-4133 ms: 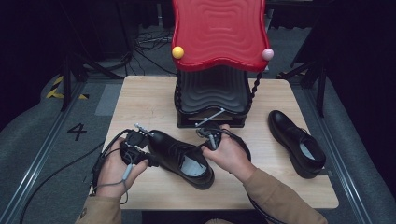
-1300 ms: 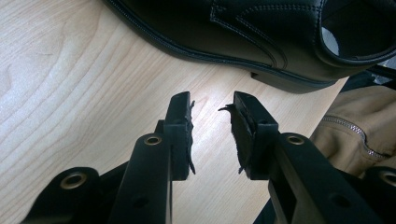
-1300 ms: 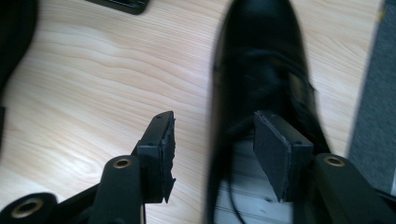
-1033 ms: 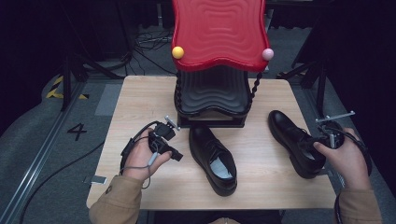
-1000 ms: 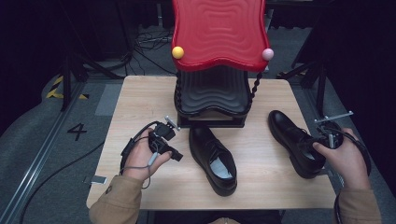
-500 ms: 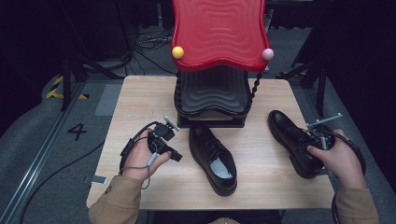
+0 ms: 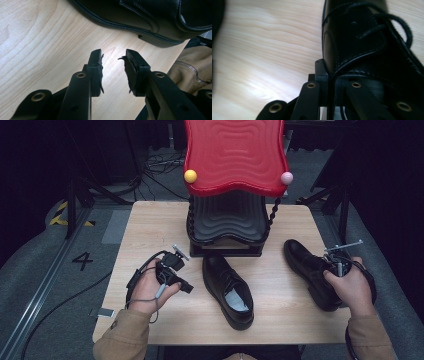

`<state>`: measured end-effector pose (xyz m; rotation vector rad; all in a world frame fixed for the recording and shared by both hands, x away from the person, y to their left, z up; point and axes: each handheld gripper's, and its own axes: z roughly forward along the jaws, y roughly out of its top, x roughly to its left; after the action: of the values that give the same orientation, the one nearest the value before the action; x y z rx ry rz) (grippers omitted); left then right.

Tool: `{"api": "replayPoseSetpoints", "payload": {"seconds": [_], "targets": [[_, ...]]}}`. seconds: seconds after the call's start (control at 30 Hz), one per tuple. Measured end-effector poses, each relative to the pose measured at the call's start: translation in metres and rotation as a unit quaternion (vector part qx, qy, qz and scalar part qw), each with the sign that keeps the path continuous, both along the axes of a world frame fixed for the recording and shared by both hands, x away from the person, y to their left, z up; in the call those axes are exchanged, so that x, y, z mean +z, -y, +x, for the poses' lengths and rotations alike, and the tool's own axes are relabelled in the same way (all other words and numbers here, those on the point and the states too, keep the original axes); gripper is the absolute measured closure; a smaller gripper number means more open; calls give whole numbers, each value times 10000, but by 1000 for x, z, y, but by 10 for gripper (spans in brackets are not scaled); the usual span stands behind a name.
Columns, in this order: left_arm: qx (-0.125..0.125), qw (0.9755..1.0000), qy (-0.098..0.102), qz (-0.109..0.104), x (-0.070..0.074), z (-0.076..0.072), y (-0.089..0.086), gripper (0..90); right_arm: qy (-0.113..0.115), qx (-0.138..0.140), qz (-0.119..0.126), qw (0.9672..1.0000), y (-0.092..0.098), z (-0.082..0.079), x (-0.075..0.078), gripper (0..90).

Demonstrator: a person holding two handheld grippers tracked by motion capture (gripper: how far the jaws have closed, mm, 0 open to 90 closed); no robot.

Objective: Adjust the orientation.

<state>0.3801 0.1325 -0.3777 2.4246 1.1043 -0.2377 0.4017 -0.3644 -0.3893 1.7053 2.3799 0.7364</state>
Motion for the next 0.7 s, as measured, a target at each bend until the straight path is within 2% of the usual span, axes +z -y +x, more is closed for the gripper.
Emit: {"api": "replayPoseSetpoints", "payload": {"seconds": [0.1,0.13,0.23,0.33,0.4,0.43,0.47,0.5,0.57,0.6,0.7], "targets": [[30,10000,6,-22,0,0,-1,676,-53,69,128,9999,-6,-5,7,857],[17,10000,14,-16,1,0,-2,677,-76,233,181,9995,-16,-12,18,857],[15,10000,22,-28,1,-1,-2,677,-109,481,118,9987,-31,-22,28,857],[10,10000,23,-24,2,-1,-1,676,-131,814,100,9965,-47,-30,35,857],[3,10000,26,-14,1,-1,-1,676,-171,1013,163,9946,-57,-33,36,857],[3,10000,26,-14,1,-1,-1,676,-171,1013,163,9946,-57,-33,36,857],[3,10000,18,-12,1,-1,-1,676,-179,1244,202,9919,-69,-34,34,857],[36,10000,30,-11,1,-2,-2,675,-170,1329,199,9908,-74,-34,33,857],[46,10000,16,-4,1,-2,-2,675,-156,1370,187,9903,-78,-34,32,857],[63,10000,17,2,0,-4,-5,675,-104,1450,159,9892,-90,-33,29,857],[150,9999,21,4,0,-7,-10,674,42,1495,100,9887,-105,-30,26,856]]}}
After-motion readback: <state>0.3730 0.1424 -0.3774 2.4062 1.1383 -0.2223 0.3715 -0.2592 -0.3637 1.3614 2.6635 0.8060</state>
